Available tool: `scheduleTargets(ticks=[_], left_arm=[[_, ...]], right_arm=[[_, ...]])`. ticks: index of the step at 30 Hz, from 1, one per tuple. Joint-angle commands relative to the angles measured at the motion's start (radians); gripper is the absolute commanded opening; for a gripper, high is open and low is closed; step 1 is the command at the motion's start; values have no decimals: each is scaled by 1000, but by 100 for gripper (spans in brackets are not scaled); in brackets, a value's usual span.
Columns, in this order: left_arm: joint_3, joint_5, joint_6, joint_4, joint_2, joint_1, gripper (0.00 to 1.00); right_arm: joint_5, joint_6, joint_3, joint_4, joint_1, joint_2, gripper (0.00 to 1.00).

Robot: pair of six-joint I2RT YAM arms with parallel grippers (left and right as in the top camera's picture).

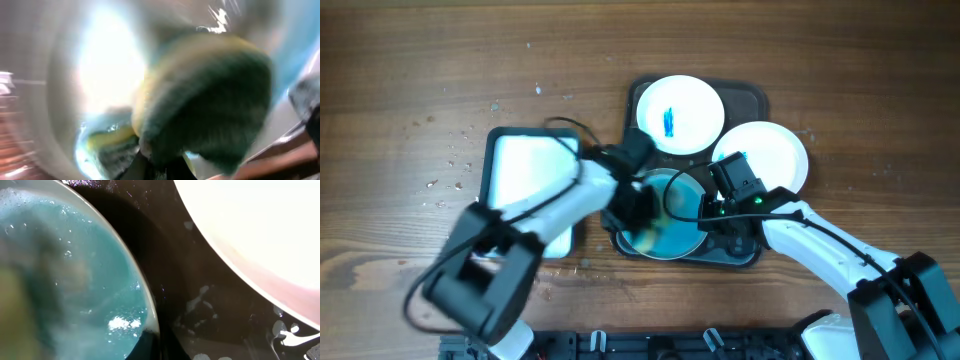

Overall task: Clean dirty plates on tray and stack at the side
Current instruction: 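Return the sponge to the soapy tray with the left gripper, then lift the plate with the right gripper and dip it in the soapy tray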

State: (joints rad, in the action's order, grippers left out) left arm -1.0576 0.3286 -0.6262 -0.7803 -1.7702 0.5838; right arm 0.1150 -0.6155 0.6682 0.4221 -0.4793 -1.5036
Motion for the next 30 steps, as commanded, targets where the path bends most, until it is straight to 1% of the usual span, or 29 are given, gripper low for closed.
scheduleTargets(ticks=[1,4,6,7,10,11,12,13,14,15,16,17,19,21,22,23,24,25,27,29,30], left_arm=[[6,-72,-9,-9,196,-113,4],[6,-17,-6,-29,330,-205,4],[6,-33,0,-83,403,-287,4],[6,-87,3,-127,430,-342,4],[13,-339,2,-223,432,-472,4],[28,-379,2,-224,420,-499,4],[54,-383,2,-202,400,-518,4],[75,-383,2,-176,384,-523,4],[99,-386,10,-138,362,-523,4],[119,-387,21,-91,333,-523,7],[124,-387,21,-75,314,-523,8],[124,-386,22,-69,300,-523,8],[121,-381,42,-68,291,-523,10],[92,-348,94,-92,313,-531,22],[55,-328,100,-132,339,-546,38],[33,-317,100,-157,356,-556,51],[7,-304,100,-183,380,-567,56],[-20,-287,99,-210,410,-583,67],[-65,-251,99,-244,480,-616,74],[-82,-241,99,-261,526,-641,76],[-101,-239,99,-282,578,-675,77]], right_arm=[[-3,11,-3,-3,-2,-10,4],[-3,14,-3,-3,-2,-10,4],[-3,41,-3,-8,-2,-10,4],[-2,72,-3,-16,-2,-10,4],[-3,156,-3,-36,-2,-10,5],[-2,182,-3,-45,-2,-10,17],[-2,201,-3,-58,-2,-10,43],[2,211,-3,-68,-2,-10,40],[29,233,-3,-80,-2,-10,25],[53,233,-3,-89,-2,-10,12],[74,229,-2,-90,-2,-9,7],[94,229,1,-88,-2,-9,4],[111,223,19,-58,-2,-5,4],[99,223,60,6,-2,5,4],[72,224,102,68,-2,16,4],[58,224,127,102,-2,21,4],[44,225,163,146,-2,24,4],[39,237,204,190,-2,24,4],[39,263,303,284,-2,24,4],[39,304,383,351,-2,24,4],[36,330,464,409,-12,24,4]])
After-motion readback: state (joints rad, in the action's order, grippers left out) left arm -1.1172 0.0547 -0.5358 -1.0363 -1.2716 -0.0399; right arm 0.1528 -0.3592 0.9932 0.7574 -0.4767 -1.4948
